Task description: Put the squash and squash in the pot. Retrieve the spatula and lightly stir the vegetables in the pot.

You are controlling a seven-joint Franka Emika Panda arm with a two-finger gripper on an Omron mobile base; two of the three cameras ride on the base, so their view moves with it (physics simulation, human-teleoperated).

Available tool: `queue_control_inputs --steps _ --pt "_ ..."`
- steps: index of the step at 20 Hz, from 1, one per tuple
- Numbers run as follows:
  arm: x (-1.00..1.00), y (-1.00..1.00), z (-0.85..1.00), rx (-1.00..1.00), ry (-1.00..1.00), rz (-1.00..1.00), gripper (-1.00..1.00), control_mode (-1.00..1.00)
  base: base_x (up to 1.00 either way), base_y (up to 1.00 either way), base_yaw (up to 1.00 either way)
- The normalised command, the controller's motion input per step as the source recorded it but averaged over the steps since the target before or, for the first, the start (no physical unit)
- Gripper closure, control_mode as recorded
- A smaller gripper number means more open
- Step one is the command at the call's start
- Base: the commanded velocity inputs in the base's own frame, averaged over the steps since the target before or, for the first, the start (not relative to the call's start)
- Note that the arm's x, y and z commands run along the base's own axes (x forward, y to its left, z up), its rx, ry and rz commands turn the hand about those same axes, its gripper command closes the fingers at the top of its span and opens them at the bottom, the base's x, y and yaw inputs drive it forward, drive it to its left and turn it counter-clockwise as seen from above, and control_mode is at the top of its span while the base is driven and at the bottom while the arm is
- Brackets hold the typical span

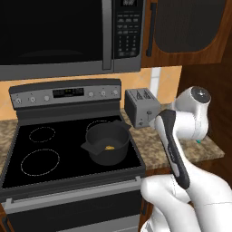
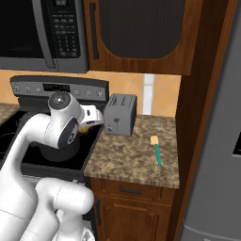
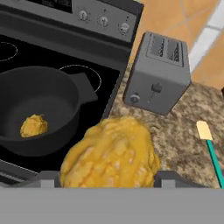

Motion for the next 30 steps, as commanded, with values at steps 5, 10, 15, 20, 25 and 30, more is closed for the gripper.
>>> queue_control_inputs --steps 5,10,15,20,25,30 --pt "-0.03 1.0 0.15 0.0 0.24 0.24 1.0 -1.0 0.0 0.0 0.0" --pt "0.08 1.0 -0.19 -0.05 0.23 0.22 1.0 -1.0 0.0 0.0 0.0" --pt "0.75 0.55 -0.67 -0.14 0.13 0.09 1.0 -1.0 0.0 0.0 0.0" --pt "0.52 0.18 -0.78 -0.09 0.0 0.09 1.0 -1.0 0.0 0.0 0.0" --pt "0.44 0.05 -0.65 -0.01 0.01 0.1 1.0 -1.0 0.0 0.0 0.0" --pt "0.33 0.05 -0.38 0.0 0.0 0.1 1.0 -1.0 0.0 0.0 0.0"
